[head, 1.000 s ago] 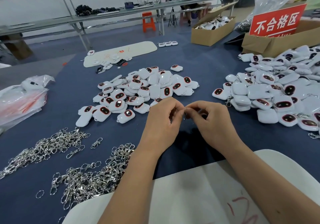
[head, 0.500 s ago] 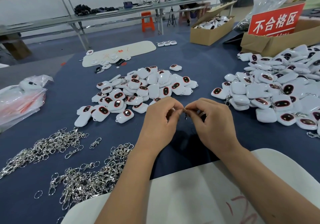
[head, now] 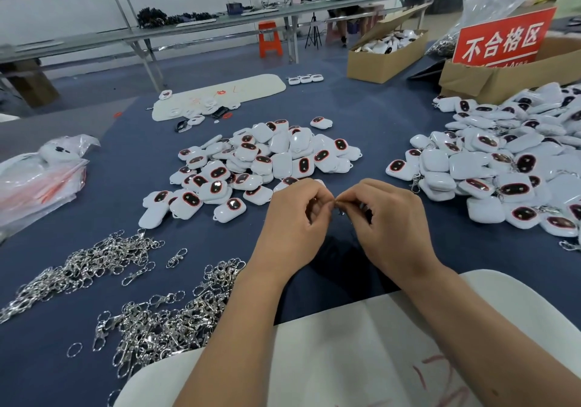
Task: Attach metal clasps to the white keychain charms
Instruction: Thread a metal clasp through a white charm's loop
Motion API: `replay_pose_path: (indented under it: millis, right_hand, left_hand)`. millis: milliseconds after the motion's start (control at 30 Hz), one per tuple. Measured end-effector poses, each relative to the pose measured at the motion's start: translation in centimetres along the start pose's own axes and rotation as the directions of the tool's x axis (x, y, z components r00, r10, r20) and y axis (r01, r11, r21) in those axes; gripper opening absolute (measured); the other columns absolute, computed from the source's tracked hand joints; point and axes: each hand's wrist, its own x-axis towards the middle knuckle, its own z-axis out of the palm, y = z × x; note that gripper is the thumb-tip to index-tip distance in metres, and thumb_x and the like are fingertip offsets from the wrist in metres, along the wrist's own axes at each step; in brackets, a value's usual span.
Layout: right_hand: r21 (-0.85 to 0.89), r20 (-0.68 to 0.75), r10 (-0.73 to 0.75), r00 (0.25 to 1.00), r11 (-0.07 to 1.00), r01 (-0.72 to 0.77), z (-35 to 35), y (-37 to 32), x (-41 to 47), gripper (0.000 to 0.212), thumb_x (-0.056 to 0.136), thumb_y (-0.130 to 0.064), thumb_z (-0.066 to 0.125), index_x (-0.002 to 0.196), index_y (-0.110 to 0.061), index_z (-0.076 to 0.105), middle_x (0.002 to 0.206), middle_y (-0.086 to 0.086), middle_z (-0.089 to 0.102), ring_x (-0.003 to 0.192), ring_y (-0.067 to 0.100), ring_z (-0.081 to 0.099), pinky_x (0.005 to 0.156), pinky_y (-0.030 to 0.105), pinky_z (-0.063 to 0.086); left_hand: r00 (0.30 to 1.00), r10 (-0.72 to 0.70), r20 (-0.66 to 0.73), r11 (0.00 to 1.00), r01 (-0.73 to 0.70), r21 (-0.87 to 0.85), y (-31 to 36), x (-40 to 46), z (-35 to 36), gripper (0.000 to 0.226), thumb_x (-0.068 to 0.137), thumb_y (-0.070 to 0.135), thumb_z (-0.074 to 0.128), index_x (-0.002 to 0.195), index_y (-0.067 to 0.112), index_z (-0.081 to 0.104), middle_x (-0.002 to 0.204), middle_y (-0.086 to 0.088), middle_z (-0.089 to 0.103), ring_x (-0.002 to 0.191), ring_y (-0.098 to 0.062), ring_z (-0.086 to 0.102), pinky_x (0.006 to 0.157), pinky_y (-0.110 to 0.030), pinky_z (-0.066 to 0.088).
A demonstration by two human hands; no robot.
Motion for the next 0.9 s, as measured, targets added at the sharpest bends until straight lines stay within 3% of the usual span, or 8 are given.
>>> replay_pose_path:
  millis: [200,300,367,467,533,600,900]
  right_hand:
    - [0.199,0.007,0.181,0.983,0.963,-0.179,0.2,0.0,0.3,0.018,0.100,-0.018,0.068,0.085,-0.014,0.077,0.073,-0.010,0.070,0.071,0.011,0.066,0.070,0.032,0.053]
    - [0.329,0.052,0.408,0.911,0.855,-0.402,0.4,1.0,0.7,0.030,0.103,-0.029,0.048,0.092,-0.019,0.074,0.062,-0.013,0.060,0.063,0.009,0.056,0.064,0.028,0.047]
    - [0.435,0.107,0.480,0.871,0.765,-0.475,0.4,1.5,0.9,0.030,0.096,-0.016,0.042,0.108,-0.021,0.070,0.068,-0.011,0.059,0.066,0.006,0.053,0.067,0.025,0.044]
    - [0.485,0.096,0.497,0.862,0.734,-0.477,0.3,1.8,0.7,0.034,0.096,-0.003,0.059,0.121,-0.024,0.067,0.086,-0.009,0.069,0.080,0.006,0.065,0.079,0.025,0.054]
    - [0.530,0.038,0.543,0.839,0.701,-0.478,0.2,1.9,0.6,0.030,0.092,-0.010,0.075,0.118,-0.025,0.072,0.096,-0.010,0.074,0.090,0.005,0.072,0.087,0.024,0.058]
    - [0.556,0.013,0.575,0.818,0.676,-0.484,0.2,2.1,0.6,0.024,0.087,-0.018,0.084,0.108,-0.027,0.077,0.092,-0.011,0.077,0.089,0.007,0.074,0.084,0.023,0.059]
    - [0.416,-0.058,0.571,0.819,0.759,-0.500,0.4,2.2,0.6,0.009,0.089,-0.030,0.081,0.094,-0.023,0.078,0.081,-0.008,0.073,0.071,0.004,0.064,0.073,0.020,0.049]
  left_hand:
    - [1.000,0.006,-0.017,1.000,-0.005,0.019,-0.1,0.1,0.2,0.016,0.091,0.009,0.064,0.081,0.021,0.064,0.077,0.007,0.064,0.075,-0.014,0.058,0.064,-0.019,0.045]
    - [0.999,0.033,0.020,0.997,-0.035,0.062,0.0,0.1,0.4,0.017,0.093,0.010,0.063,0.081,0.022,0.062,0.079,0.009,0.063,0.079,-0.013,0.058,0.067,-0.020,0.045]
    - [0.998,0.051,0.049,0.995,-0.054,0.082,0.1,0.1,0.6,0.016,0.094,0.010,0.062,0.083,0.022,0.062,0.081,0.011,0.062,0.080,-0.012,0.057,0.067,-0.018,0.044]
    - [0.994,0.051,0.093,0.993,-0.060,0.098,0.1,0.1,0.9,0.012,0.095,0.011,0.062,0.086,0.020,0.063,0.083,0.010,0.061,0.079,-0.011,0.056,0.069,-0.026,0.047]
    - [0.993,0.059,0.101,0.992,-0.070,0.109,0.3,0.1,1.0,0.013,0.095,0.010,0.061,0.086,0.019,0.062,0.082,0.010,0.060,0.078,-0.011,0.055,0.070,-0.028,0.047]
    - [0.992,0.071,0.104,0.990,-0.083,0.115,0.5,0.0,1.1,0.013,0.094,0.008,0.060,0.085,0.018,0.062,0.081,0.010,0.059,0.078,-0.011,0.055,0.069,-0.028,0.046]
    - [0.980,0.109,0.164,0.988,-0.125,0.092,1.1,-0.1,1.5,0.010,0.093,0.007,0.061,0.087,0.014,0.063,0.083,0.008,0.061,0.079,-0.013,0.056,0.072,-0.038,0.048]
